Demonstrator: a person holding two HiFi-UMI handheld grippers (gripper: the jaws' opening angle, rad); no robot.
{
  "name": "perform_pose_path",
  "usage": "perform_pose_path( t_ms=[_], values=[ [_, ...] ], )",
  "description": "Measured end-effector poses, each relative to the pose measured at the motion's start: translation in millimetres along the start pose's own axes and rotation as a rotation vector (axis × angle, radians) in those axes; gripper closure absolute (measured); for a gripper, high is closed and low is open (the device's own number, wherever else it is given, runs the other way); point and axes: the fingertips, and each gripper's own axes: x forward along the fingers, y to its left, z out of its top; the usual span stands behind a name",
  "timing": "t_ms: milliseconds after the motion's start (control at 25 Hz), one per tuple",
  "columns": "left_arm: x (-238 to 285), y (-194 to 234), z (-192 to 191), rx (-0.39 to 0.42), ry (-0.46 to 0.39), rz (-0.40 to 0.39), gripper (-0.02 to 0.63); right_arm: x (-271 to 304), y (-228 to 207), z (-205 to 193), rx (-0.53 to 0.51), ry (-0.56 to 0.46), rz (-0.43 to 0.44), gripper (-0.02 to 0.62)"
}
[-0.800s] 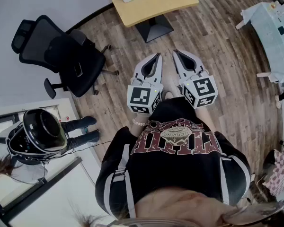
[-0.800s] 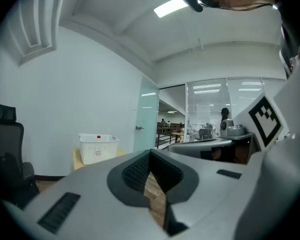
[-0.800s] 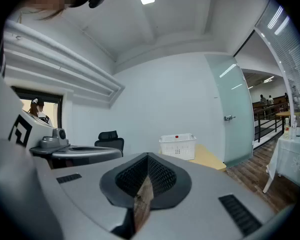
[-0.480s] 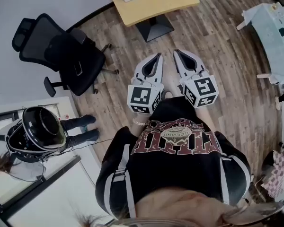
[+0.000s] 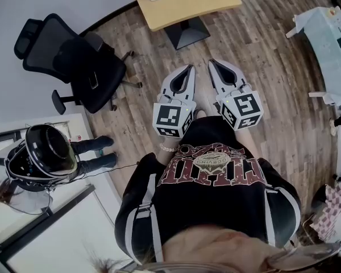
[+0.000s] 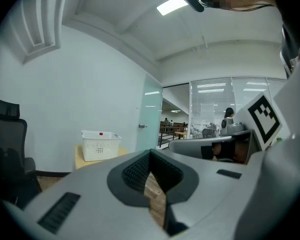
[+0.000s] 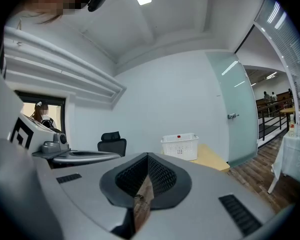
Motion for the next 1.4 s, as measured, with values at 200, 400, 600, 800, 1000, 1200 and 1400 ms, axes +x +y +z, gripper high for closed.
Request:
perform_pose_path(
  t_ms=[200, 400, 600, 800, 1000, 1200, 1400],
  values=[
    [12, 11, 2, -0.013, 0.003, 0.008, 0.56, 10, -9, 2, 0.0, 0.011, -0.003, 0.579],
    [27, 26, 7, -0.016, 0.005, -0.002, 0.56, 28, -19, 8, 0.0, 0.01, -0.019, 0.579],
    [46, 46, 12, -0.016, 0.011, -0.021, 0.56, 54, -24, 12, 0.004, 0.012, -0.028, 0.578],
    [67, 72, 18, -0.014, 0.015, -0.043, 0.56, 87, -30, 16, 0.001, 0.022, -0.038, 0.579],
    [86, 100, 23, -0.016, 0.017, -0.06, 0.56, 120, -35, 20, 0.012, 0.023, -0.045, 0.578],
    [101, 128, 28, -0.014, 0.021, -0.071, 0.56, 152, -38, 23, 0.013, 0.025, -0.063, 0.578],
    [114, 152, 33, -0.009, 0.02, -0.094, 0.56, 180, -38, 27, 0.006, 0.019, -0.081, 0.578]
  ],
)
